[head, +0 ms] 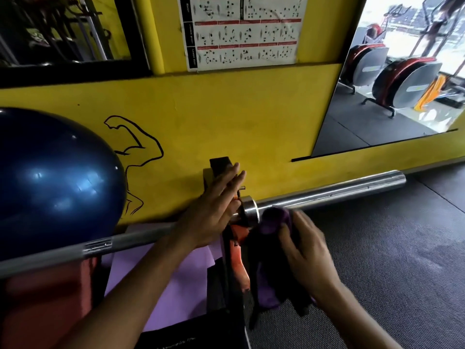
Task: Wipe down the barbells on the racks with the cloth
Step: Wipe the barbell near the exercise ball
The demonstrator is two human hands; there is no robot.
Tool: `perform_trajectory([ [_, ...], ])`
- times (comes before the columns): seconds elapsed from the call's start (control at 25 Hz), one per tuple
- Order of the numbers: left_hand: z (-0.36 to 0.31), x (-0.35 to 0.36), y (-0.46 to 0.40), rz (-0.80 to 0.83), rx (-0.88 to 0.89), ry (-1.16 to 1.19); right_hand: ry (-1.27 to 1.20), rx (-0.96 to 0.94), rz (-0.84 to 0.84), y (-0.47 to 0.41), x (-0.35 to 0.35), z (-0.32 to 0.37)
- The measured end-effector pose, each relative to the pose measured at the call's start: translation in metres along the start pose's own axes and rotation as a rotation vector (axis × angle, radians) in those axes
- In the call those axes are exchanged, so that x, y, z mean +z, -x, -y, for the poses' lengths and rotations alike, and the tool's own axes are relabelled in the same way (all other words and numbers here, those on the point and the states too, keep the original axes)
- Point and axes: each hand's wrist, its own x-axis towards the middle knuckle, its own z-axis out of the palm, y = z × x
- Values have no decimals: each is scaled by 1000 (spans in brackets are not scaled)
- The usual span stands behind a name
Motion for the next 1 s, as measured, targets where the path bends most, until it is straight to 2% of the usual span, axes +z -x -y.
perform_trajectory([
  [0.12,33,-18,33,65,38,-227,288,-51,-11,-29,9,19],
  [0.16,44,-21,41,105,75,-336,421,-99,50,-42,20,20],
  [0.24,54,-20,53,136,93,-386,683,-144,198,-61,45,14],
  [0.36,50,-18,61,138,143,-441,771,-148,227,-65,57,0],
  [0.56,42,-23,62,80,160,-501,344,-303,59,-24,39,-18],
  [0.84,45,-17,62,113,118,-437,311,-338,93,10,33,-38],
  [0.92,42,-18,64,113,116,-456,181,-146,73,23,37,-42],
  [0.96,42,-18,64,101,123,-469,-43,96,45,27,39,-43],
  [1.0,41,-18,64,97,128,-474,-397,393,-13,28,41,-44],
])
